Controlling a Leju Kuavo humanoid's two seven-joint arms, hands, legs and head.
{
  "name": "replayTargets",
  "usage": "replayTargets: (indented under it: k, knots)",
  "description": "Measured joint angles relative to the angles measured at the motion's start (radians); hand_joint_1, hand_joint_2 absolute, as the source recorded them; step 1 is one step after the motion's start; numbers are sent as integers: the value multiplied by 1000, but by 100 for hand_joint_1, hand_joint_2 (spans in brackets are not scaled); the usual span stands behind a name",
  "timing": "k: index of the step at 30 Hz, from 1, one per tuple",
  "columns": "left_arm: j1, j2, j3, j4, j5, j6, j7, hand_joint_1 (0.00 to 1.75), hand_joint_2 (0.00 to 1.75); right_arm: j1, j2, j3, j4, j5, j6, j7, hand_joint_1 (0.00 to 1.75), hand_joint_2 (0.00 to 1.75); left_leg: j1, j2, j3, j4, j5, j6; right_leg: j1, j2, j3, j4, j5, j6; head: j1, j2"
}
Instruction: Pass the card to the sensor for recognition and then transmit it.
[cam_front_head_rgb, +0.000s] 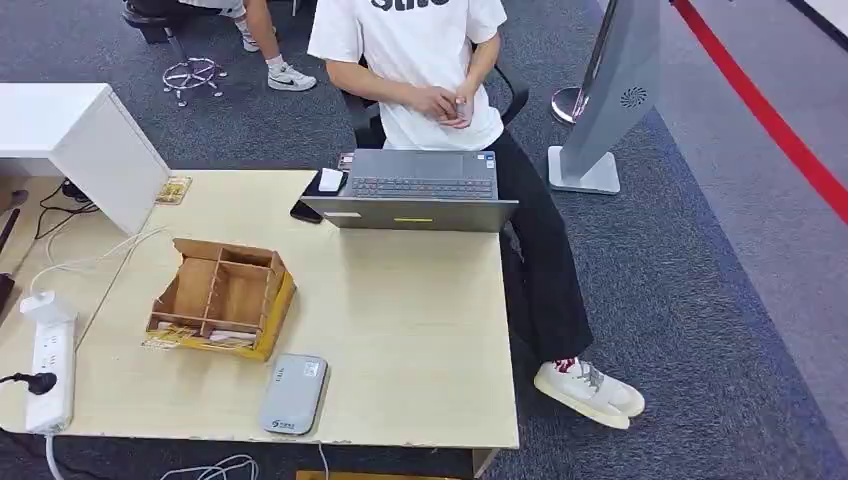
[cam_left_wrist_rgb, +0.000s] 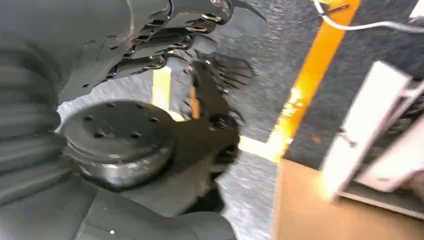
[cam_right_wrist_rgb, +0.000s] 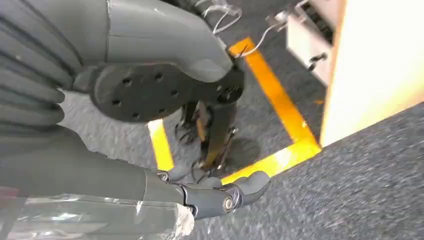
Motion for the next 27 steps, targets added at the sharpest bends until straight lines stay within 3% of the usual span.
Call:
replayTargets:
  k: [16, 22, 27]
  knots:
    - [107, -83, 141, -338, 303, 62, -54, 0, 175, 113, 85, -103, -319, -185, 25, 13, 0, 175, 0, 0, 0, 0, 0, 0, 0, 0, 0, 0, 0, 0, 0, 0]
    - [149, -109, 195, -504, 368, 63, -87, 0, 175, 162, 113, -125, -431, -221, 13, 18, 0, 175, 0, 0, 0, 0, 0, 0, 0, 0, 0, 0, -1, 1, 0, 0]
    - [192, -127, 215, -658, 385, 104, -126, 0, 175, 191, 131, -136, -511, -216, -3, 17, 0, 175, 0, 0, 0, 0, 0, 0, 0, 0, 0, 0, -1, 1, 0, 0]
